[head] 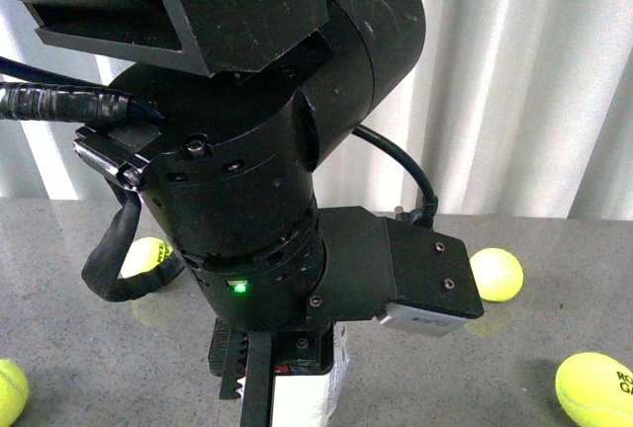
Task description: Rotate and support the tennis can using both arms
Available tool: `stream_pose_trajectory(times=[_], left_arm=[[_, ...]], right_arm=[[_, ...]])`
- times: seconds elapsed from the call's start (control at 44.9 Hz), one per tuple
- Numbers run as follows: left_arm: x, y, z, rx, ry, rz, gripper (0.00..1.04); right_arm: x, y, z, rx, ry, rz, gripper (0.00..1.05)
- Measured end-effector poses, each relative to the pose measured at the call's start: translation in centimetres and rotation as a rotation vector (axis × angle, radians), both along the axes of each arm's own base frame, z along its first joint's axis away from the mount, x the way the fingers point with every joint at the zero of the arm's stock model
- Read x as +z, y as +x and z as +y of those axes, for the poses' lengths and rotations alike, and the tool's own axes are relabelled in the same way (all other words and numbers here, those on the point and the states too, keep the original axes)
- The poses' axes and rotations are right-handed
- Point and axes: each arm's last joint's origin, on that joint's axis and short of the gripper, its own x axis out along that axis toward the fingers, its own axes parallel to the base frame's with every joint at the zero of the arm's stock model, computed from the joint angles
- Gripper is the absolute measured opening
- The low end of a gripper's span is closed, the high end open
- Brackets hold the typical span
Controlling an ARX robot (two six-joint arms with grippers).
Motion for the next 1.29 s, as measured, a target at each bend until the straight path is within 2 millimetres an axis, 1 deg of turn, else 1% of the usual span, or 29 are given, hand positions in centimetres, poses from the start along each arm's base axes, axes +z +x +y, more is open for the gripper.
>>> stream_pose_trajectory(times=[0.022, 0.044, 0.178, 0.2, 0.311, 0.4, 0.556, 0.578, 0.601, 0.623, 0.667, 0.823, 0.89, 0.934, 1.068, 1.135, 1.157, 1.201, 1.29], left_arm=[[0.0, 0.0, -0.1, 0.002, -0.003, -0.003, 0.04], [0.0, 0.0, -0.1, 0.004, -0.004, -0.002, 0.06], [-0.1, 0.0, -0.1, 0.016, -0.001, 0.004, 0.31], [-0.1, 0.0, -0.1, 0.017, -0.003, 0.005, 0.32], [0.0, 0.0, -0.1, 0.036, -0.029, 0.015, 0.53], [0.2, 0.0, -0.1, 0.04, -0.035, 0.009, 0.63], [1.4, 0.0, 0.2, 0.055, -0.059, -0.013, 0.91], [1.7, 0.0, 0.3, 0.059, -0.067, -0.016, 0.96], [1.9, 0.0, 0.4, 0.063, -0.071, -0.021, 0.99], [2.0, 0.0, 0.4, 0.065, -0.074, -0.024, 1.0], [2.4, 0.0, 0.7, 0.076, -0.089, -0.029, 0.98], [3.6, -0.1, 1.4, 0.116, -0.16, -0.025, 0.98], [4.3, 0.0, 1.7, 0.145, -0.218, -0.017, 0.98], [5.2, 0.1, 2.1, 0.18, -0.288, -0.011, 0.98], [8.0, 0.5, 3.8, 0.362, -0.551, -0.014, 0.98], [9.1, 0.7, 4.9, 0.486, -0.681, -0.02, 0.98], [9.6, 0.7, 5.3, 0.552, -0.731, -0.015, 0.98], [10.0, 0.6, 5.8, 0.643, -0.793, 0.0, 0.98], [10.1, 0.7, 6.2, 0.736, -0.845, 0.027, 0.98]], right_arm=[[0.0, 0.0, 0.0, 0.0, 0.0, 0.0, 0.98], [0.0, 0.0, 0.0, 0.0, 0.0, 0.0, 0.98], [0.0, 0.0, 0.0, 0.0, 0.0, 0.0, 0.98], [0.0, 0.0, 0.0, 0.0, 0.0, 0.0, 0.98], [0.0, 0.0, 0.0, 0.0, 0.0, 0.0, 0.98], [0.0, 0.0, 0.0, 0.0, 0.0, 0.0, 0.98], [0.0, 0.0, 0.0, 0.0, 0.0, 0.0, 0.98], [0.0, 0.0, 0.0, 0.0, 0.0, 0.0, 0.98], [0.0, 0.0, 0.0, 0.0, 0.0, 0.0, 0.98], [0.0, 0.0, 0.0, 0.0, 0.0, 0.0, 0.98], [0.0, 0.0, 0.0, 0.0, 0.0, 0.0, 0.98], [0.0, 0.0, 0.0, 0.0, 0.0, 0.0, 0.98], [0.0, 0.0, 0.0, 0.0, 0.0, 0.0, 0.98], [0.0, 0.0, 0.0, 0.0, 0.0, 0.0, 0.98], [0.0, 0.0, 0.0, 0.0, 0.0, 0.0, 0.98], [0.0, 0.0, 0.0, 0.0, 0.0, 0.0, 0.98], [0.0, 0.0, 0.0, 0.0, 0.0, 0.0, 0.98], [0.0, 0.0, 0.0, 0.0, 0.0, 0.0, 0.98], [0.0, 0.0, 0.0, 0.0, 0.0, 0.0, 0.98]])
